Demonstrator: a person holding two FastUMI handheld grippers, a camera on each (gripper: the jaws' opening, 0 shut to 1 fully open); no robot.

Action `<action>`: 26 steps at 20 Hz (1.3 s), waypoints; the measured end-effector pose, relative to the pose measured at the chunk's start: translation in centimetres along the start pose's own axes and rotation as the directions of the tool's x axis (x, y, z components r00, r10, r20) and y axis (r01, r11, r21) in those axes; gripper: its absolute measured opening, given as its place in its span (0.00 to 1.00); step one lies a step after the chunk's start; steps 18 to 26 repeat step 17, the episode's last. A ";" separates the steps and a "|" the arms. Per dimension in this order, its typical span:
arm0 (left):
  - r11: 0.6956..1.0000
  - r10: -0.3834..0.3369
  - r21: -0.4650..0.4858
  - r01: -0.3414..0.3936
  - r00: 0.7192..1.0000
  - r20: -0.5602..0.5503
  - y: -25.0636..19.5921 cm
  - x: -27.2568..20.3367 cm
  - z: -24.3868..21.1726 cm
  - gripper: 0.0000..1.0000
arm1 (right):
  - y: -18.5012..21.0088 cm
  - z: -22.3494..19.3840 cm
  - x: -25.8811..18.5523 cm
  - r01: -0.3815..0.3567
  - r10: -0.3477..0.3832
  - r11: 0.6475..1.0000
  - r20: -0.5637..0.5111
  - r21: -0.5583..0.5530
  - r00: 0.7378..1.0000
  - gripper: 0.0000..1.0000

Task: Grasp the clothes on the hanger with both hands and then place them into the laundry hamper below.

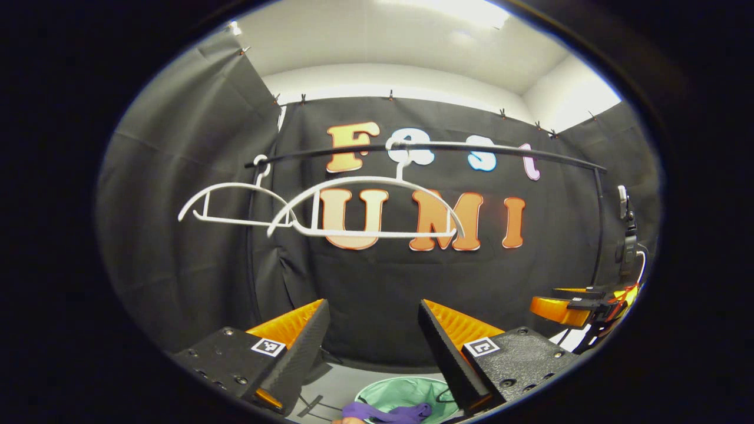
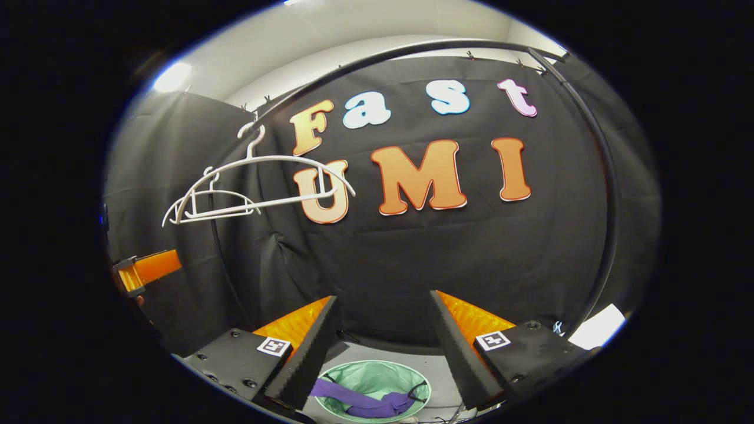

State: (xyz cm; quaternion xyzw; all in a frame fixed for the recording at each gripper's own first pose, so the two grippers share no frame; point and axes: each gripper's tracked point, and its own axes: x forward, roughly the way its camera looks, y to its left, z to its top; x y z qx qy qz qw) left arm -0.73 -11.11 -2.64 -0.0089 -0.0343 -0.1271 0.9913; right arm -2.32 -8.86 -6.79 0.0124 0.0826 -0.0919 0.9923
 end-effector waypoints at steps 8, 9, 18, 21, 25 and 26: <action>1.000 -0.001 -0.025 0.000 0.999 -0.036 0.0 1.0 -0.4 0.98 | -1.1 0.3 -0.1 0.019 -0.019 1.000 0.032 -0.003 0.999 0.99; 1.000 0.000 -0.018 -0.001 0.999 -0.038 0.0 1.1 -0.6 0.98 | -1.4 0.3 0.0 0.025 -0.024 1.000 0.033 -0.004 0.999 0.95; 1.000 -0.004 0.003 0.004 1.000 -0.018 -1.0 2.0 -0.7 0.95 | -2.9 0.6 -0.5 0.044 -0.044 0.999 0.039 0.005 0.998 0.91; 1.000 -0.004 0.003 0.004 1.000 -0.018 -1.0 2.0 -0.7 0.95 | -2.9 0.6 -0.5 0.044 -0.044 0.999 0.039 0.005 0.998 0.91; 1.000 -0.004 0.003 0.004 1.000 -0.018 -1.0 2.0 -0.7 0.95 | -2.9 0.6 -0.5 0.044 -0.044 0.999 0.039 0.005 0.998 0.91; 1.000 -0.004 0.003 0.004 1.000 -0.018 -1.0 2.0 -0.7 0.95 | -2.9 0.6 -0.5 0.044 -0.044 0.999 0.039 0.005 0.998 0.91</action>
